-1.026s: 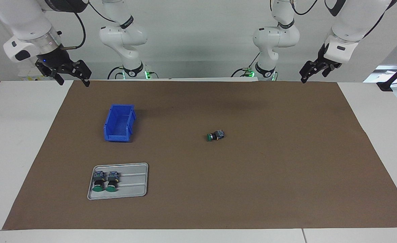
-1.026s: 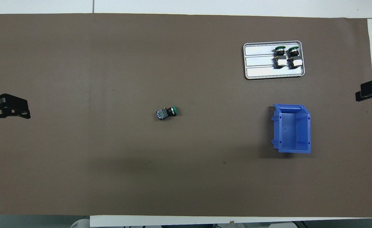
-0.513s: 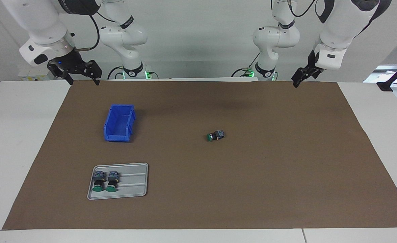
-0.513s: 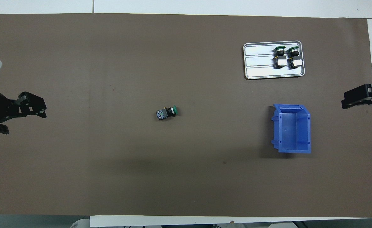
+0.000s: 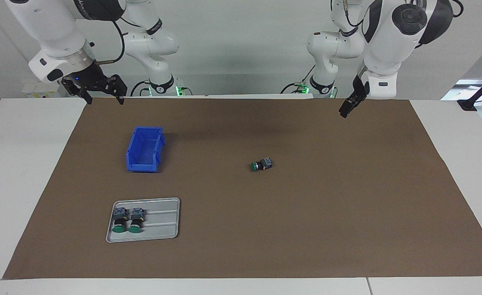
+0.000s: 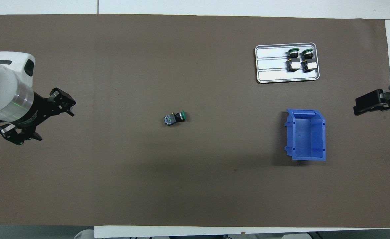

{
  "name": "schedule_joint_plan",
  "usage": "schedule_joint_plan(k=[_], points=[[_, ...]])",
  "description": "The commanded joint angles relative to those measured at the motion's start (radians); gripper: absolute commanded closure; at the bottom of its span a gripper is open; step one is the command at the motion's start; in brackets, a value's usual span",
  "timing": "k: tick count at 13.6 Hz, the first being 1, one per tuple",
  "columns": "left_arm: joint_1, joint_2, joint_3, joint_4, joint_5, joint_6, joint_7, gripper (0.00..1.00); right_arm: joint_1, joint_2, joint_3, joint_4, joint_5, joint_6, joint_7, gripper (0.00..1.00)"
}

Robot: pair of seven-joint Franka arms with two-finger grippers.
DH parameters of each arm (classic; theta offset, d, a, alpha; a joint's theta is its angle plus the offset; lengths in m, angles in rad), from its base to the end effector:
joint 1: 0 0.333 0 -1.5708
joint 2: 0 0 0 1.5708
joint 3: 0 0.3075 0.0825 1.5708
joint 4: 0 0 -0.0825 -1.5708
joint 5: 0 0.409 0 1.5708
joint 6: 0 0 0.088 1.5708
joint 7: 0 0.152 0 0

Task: Place and press button with both arms
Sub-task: 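Move the left gripper toward the button on the mat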

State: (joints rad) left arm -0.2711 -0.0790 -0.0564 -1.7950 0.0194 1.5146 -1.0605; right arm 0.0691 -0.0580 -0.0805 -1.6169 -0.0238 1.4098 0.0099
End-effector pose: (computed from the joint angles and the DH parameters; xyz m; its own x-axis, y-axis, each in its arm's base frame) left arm 0.5030 -0.1684 0.5019 0.7362 0.6723 -0.0771 0.6518 -0.7352 -0.1862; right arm 0.5369 -0.0111 0.5687 0.9886 -0.0242 -0.1485 -0.0213 -0.9996 0.0206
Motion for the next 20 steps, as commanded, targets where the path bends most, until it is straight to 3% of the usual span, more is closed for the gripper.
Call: schedule_joint_plan(k=[1, 6, 8, 20], points=[[-0.049, 0.051, 0.007, -0.004, -0.018, 0.062, -0.233, 0.00, -0.011, -0.010, 0.001, -0.012, 0.002, -0.003, -0.021, 0.01], [-0.154, 0.133, 0.007, -0.013, -0.042, 0.192, -0.611, 0.00, -0.009, -0.010, 0.001, -0.012, 0.002, -0.003, -0.021, 0.01], [-0.210, 0.157, 0.007, -0.035, -0.050, 0.316, -0.810, 0.00, -0.009, -0.010, 0.001, -0.012, 0.002, -0.003, -0.021, 0.01], [-0.365, 0.349, 0.006, -0.018, -0.073, 0.502, -1.085, 0.01, -0.009, -0.010, 0.001, -0.012, 0.002, -0.003, -0.021, 0.01]])
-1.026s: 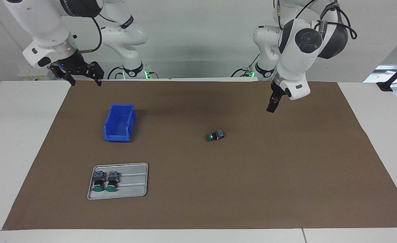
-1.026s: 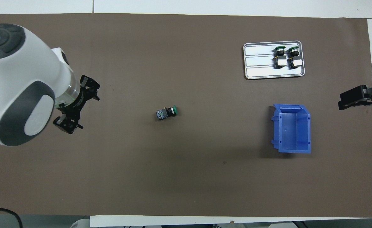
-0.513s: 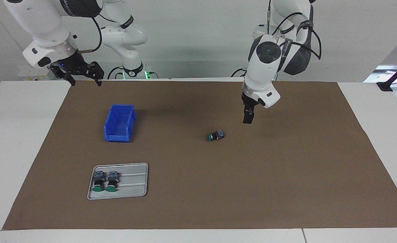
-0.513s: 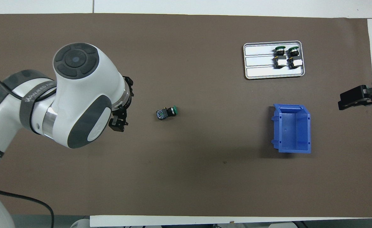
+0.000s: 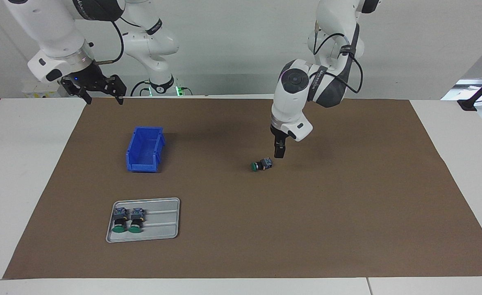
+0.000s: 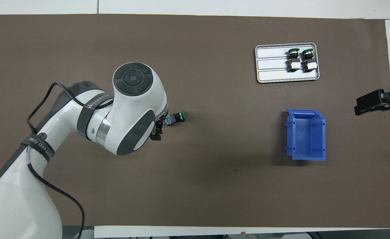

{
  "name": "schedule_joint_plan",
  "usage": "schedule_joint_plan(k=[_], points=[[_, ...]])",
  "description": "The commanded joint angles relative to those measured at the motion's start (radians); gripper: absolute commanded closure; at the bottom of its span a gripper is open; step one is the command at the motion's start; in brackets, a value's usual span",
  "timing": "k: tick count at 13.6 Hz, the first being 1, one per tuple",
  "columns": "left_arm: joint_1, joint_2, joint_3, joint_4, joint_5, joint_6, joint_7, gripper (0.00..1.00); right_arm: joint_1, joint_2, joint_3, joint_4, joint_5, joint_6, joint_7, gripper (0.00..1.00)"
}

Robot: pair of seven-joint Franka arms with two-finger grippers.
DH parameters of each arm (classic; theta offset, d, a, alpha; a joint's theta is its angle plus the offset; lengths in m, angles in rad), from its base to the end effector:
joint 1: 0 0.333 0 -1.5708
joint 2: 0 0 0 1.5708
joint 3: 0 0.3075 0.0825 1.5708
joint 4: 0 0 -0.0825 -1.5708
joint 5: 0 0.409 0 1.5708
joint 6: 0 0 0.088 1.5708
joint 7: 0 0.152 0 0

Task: Place and press button with both arms
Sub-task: 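Move the left gripper toward the button on the mat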

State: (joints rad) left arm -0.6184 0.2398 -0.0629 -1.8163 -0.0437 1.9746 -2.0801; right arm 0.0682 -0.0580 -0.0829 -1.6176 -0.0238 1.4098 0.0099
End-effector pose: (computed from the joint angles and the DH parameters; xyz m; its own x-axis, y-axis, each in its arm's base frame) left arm 0.4863 -0.3987 0.3361 0.1511 0.9885 -0.0070 0.9837 -0.1510 -0.0973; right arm 0.5368 -0.0129 0.5683 0.9884 -0.0274 -0.1492 -0.0246 -0.9995 0.0205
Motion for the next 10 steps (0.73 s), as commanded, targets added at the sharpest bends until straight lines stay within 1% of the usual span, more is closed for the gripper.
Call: schedule_joint_plan(k=[1, 2, 4, 6, 10], points=[[-0.030, 0.064, 0.012, 0.018, -0.010, 0.052, -0.089, 0.01, -0.008, -0.009, 0.003, -0.012, 0.002, -0.003, -0.021, 0.01], [-0.043, 0.091, 0.014, 0.028, -0.010, 0.056, -0.125, 0.01, -0.008, -0.009, 0.003, -0.012, 0.002, -0.003, -0.021, 0.01], [-0.043, 0.104, 0.014, 0.023, -0.009, 0.110, -0.214, 0.01, -0.008, -0.009, 0.003, -0.012, 0.002, -0.003, -0.021, 0.01], [-0.044, 0.142, 0.015, 0.034, -0.010, 0.128, -0.248, 0.01, -0.008, -0.009, 0.003, -0.012, 0.002, -0.003, -0.021, 0.01], [-0.052, 0.156, 0.014, 0.035, -0.008, 0.158, -0.327, 0.01, -0.008, -0.009, 0.003, -0.012, 0.002, -0.003, -0.021, 0.01]])
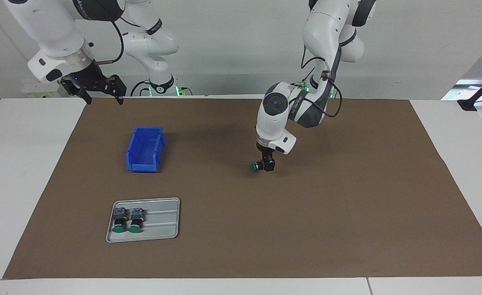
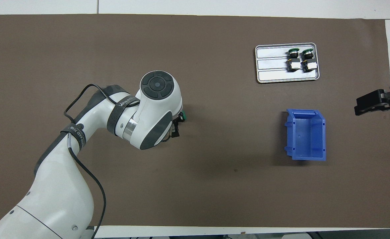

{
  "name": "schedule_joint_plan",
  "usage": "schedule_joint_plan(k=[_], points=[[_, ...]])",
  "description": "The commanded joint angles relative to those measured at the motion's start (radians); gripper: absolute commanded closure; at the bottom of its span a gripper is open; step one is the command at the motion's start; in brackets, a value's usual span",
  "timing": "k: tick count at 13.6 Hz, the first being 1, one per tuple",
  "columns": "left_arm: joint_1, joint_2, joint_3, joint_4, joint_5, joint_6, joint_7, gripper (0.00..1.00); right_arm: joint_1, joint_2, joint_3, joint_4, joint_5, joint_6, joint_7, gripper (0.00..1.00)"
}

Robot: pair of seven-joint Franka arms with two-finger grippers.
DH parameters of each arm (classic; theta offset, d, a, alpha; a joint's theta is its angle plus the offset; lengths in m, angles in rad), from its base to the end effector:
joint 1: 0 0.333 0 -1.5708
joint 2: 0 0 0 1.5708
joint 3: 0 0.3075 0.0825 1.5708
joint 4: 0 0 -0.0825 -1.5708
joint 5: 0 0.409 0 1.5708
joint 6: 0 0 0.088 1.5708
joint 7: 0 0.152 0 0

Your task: Place and press button with both arms

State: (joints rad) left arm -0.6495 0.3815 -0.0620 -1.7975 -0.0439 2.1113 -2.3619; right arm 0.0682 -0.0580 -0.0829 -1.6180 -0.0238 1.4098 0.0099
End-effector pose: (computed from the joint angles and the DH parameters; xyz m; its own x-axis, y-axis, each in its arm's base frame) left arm 0.4918 -0.4272 0.2647 -0.1066 0.9943 0.0068 0.9902 0.1068 -0.0897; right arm 0.5368 -0.0128 0.5681 0.9884 -0.0274 -0.1496 -0.0246 -0.9995 0.0205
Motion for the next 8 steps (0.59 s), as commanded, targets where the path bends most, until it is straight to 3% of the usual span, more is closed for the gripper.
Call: schedule_joint_plan(k=[1, 8], points=[[-0.025, 0.034, 0.013, 0.020, -0.008, 0.024, -0.049, 0.01, -0.008, -0.010, 0.003, -0.011, 0.002, -0.003, -0.021, 0.01], [-0.044, 0.059, 0.013, 0.015, -0.008, 0.065, -0.088, 0.05, -0.008, -0.010, 0.003, -0.011, 0.002, -0.003, -0.021, 0.01]])
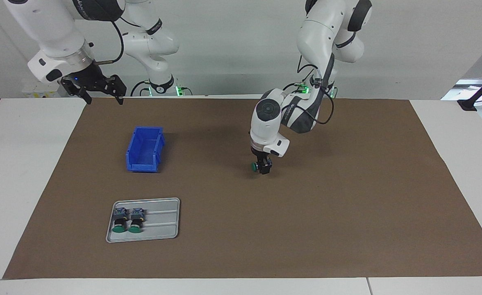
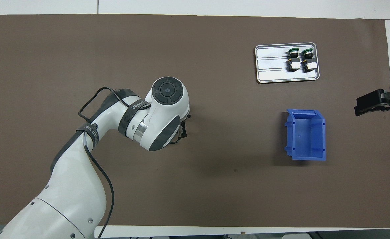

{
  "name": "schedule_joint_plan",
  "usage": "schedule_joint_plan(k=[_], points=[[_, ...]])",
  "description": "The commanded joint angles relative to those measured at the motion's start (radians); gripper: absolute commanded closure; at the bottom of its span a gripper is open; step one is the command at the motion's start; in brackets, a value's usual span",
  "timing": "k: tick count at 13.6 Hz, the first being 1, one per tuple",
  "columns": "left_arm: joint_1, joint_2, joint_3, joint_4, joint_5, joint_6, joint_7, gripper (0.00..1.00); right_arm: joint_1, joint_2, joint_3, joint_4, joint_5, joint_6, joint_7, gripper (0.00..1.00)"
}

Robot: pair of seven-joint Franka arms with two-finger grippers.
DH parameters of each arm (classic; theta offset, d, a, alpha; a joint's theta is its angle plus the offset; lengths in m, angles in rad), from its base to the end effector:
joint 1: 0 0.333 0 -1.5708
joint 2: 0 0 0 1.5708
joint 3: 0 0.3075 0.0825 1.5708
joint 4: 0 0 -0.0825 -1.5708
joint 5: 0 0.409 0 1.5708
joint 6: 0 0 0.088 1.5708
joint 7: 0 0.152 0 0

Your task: Place and press button with both arms

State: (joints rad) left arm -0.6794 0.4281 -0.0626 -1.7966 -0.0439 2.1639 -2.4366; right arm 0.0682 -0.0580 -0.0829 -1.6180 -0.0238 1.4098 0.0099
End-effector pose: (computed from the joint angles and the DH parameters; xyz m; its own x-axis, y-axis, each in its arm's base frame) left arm 0.4823 -0.4450 0.2388 -0.1534 0.9881 0.0071 0.9844 0.1534 -0.0859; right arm 0.5368 -0.0128 0.5681 0.9884 -0.0274 -0.1496 -0.0246 -0.9995 0.0205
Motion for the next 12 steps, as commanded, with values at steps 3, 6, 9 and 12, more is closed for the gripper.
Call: schedule_joint_plan(k=[3, 6, 9, 12], points=[[-0.017, 0.014, 0.012, -0.007, -0.008, 0.065, -0.019, 0.11, -0.008, -0.009, 0.003, -0.011, 0.002, -0.003, -0.021, 0.01], [-0.015, 0.014, 0.012, -0.016, -0.008, 0.083, -0.022, 0.14, -0.008, -0.009, 0.003, -0.011, 0.002, -0.003, -0.021, 0.01], [-0.019, 0.012, 0.012, -0.027, -0.008, 0.088, -0.022, 0.18, -0.008, -0.009, 0.003, -0.011, 0.002, -0.003, -0.021, 0.01], [-0.019, 0.012, 0.012, -0.029, -0.008, 0.087, -0.022, 0.45, -0.008, -0.009, 0.003, -0.011, 0.002, -0.003, -0.021, 0.01]])
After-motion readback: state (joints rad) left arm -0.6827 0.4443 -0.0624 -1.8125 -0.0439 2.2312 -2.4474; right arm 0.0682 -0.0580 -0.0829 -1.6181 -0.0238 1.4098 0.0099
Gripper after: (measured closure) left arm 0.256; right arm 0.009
